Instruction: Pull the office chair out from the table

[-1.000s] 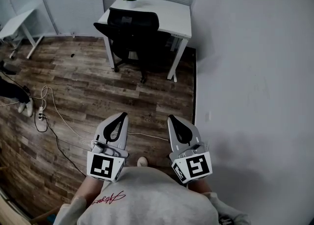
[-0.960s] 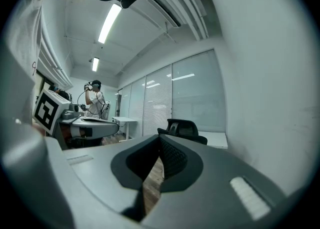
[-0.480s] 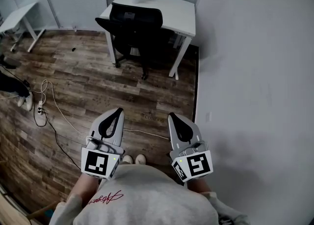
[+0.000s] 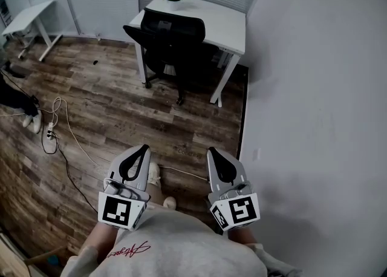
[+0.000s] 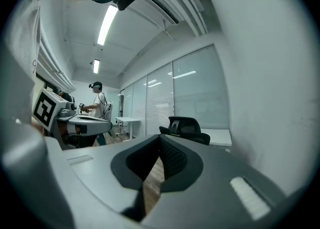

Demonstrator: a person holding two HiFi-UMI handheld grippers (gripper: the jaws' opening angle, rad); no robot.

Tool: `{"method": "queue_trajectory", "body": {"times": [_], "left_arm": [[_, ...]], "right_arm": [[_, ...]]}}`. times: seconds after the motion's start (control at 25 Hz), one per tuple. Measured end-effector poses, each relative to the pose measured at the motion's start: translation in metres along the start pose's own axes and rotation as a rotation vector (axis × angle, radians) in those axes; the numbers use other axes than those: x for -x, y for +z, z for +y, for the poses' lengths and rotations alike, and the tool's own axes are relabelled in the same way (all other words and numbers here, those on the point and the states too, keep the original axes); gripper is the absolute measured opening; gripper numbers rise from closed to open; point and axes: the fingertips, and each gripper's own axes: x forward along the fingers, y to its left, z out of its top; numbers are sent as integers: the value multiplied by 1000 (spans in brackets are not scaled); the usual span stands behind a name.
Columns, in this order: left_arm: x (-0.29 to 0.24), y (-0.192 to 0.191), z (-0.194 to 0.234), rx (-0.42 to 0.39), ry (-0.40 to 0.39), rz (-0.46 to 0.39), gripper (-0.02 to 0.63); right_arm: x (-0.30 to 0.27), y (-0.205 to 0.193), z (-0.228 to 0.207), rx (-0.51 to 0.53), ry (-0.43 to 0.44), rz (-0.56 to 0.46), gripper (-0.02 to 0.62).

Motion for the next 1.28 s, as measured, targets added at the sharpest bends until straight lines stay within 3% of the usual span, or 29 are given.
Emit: {"method": "queue_trajectory", "body": {"times": [0.16, 0.28, 0.52, 0.64, 0.88, 1.28], "left_arm": [[-9, 9, 7, -2, 14, -53, -5], [-20, -1, 7, -15, -1, -26, -5], [-50, 4, 19, -17, -25, -60, -5], [-70, 14, 27, -5, -37, -120, -5], [-116, 1, 69, -32, -22, -76, -5], [-204, 14, 165, -27, -12, -89, -5]], "right_arm": [[-8, 5, -5, 17, 3, -18, -6], [-8, 6, -15, 28, -16, -25, -6], [-23, 12, -30, 59, -42, -37, -6], [-39, 16, -38, 75, -52, -46, -6], [-91, 9, -57, 74, -62, -35, -6], [-210, 22, -91, 81, -56, -24, -6]]}}
